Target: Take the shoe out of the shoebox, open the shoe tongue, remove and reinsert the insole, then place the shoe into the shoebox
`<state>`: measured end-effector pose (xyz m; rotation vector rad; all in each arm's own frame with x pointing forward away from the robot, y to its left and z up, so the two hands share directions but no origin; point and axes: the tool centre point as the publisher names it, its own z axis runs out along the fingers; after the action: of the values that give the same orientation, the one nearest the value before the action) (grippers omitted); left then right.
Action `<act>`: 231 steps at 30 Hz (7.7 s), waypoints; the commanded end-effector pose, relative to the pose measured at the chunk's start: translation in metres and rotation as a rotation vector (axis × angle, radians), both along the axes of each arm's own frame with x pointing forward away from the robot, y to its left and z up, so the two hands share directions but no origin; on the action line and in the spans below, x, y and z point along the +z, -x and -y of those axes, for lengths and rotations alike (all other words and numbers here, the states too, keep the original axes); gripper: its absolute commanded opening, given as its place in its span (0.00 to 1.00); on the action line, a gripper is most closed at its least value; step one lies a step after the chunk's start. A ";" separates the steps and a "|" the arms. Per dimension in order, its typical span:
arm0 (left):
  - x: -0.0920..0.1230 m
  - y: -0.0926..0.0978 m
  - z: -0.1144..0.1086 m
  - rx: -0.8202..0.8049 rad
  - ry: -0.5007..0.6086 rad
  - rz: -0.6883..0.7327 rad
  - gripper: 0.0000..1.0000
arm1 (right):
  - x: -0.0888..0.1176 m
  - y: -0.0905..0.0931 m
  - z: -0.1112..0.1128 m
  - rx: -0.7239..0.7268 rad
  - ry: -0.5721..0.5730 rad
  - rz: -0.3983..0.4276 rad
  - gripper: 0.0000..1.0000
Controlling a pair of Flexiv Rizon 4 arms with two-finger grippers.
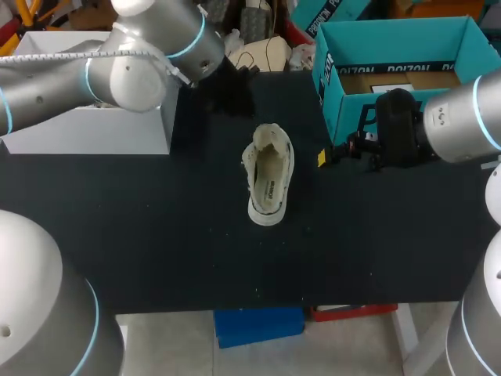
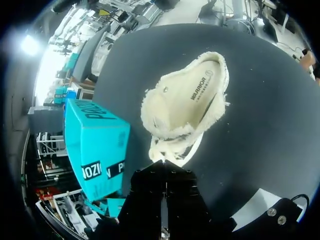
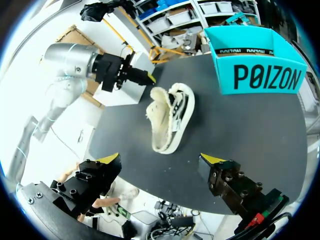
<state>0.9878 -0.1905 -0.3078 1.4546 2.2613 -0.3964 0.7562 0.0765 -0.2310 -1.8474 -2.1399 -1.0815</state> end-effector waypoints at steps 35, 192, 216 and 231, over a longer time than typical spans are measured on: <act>0.031 0.079 -0.009 0.006 -0.039 -0.277 0.00 | 0.000 0.000 -0.001 0.000 0.001 -0.001 1.00; 0.150 -0.021 -0.059 0.287 -0.130 0.043 0.00 | 0.000 0.000 -0.001 0.000 0.001 -0.001 1.00; 0.092 -0.102 -0.324 0.930 -0.027 0.051 0.00 | 0.000 0.000 -0.001 0.000 0.001 -0.001 1.00; 0.017 -0.148 -0.380 1.020 -0.055 0.060 0.00 | 0.000 0.000 -0.001 0.000 0.001 -0.001 1.00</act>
<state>1.1202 0.1897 -0.2751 0.1811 2.6082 0.0697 0.7562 0.0765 -0.2310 -1.8474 -2.1399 -1.0814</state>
